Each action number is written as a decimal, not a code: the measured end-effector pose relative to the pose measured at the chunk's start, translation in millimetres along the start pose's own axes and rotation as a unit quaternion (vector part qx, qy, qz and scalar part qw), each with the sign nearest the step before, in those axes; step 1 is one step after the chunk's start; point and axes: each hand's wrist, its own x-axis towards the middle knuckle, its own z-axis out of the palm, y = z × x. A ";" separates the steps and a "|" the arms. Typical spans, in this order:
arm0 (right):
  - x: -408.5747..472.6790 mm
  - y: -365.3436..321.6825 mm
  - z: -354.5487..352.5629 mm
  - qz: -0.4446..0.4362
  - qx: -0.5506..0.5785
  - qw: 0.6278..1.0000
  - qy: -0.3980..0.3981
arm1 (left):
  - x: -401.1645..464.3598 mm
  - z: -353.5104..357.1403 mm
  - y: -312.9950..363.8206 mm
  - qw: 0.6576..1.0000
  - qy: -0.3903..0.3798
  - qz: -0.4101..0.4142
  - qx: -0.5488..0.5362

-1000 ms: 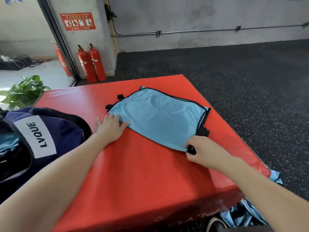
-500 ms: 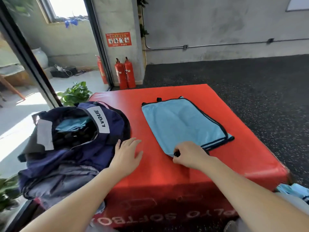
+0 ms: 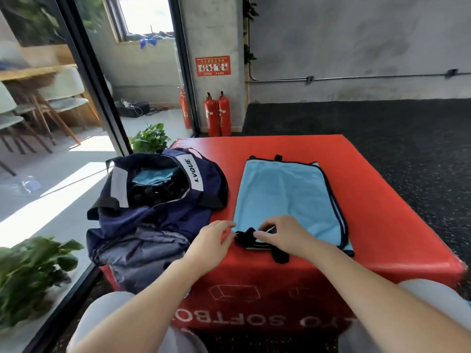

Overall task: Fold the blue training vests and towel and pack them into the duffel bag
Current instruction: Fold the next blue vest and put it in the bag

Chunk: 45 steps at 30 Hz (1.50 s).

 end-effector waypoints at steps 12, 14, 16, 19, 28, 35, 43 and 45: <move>-73.8 98.9 -74.7 0.038 -0.166 0.985 0.017 | 20.3 9.3 18.4 0.998 -0.048 -0.009 -0.029; -83.3 109.4 -79.4 0.042 -0.169 0.985 0.014 | 18.4 7.3 13.5 0.996 -0.089 -0.016 -0.019; -91.8 116.4 -79.8 0.046 -0.154 0.987 0.019 | 14.3 4.2 8.1 0.993 -0.118 -0.010 -0.014; -103.7 122.0 -73.9 0.040 -0.157 0.986 0.022 | 4.9 -1.6 3.6 0.990 -0.141 -0.013 -0.020; -127.2 150.9 -50.3 -0.055 -0.246 0.959 0.130 | -26.2 6.7 -1.4 0.992 -0.127 0.019 -0.004; -129.2 143.0 -50.6 -0.058 -0.265 0.951 0.151 | -33.4 8.4 2.5 0.994 -0.104 0.037 0.023; -138.5 110.1 -74.5 0.014 -0.084 0.991 0.103 | -36.7 -14.7 27.1 0.994 -0.079 -0.004 -0.072; -139.4 96.3 -82.8 0.030 -0.039 0.991 0.122 | -32.8 -21.0 33.3 0.992 -0.059 -0.028 -0.111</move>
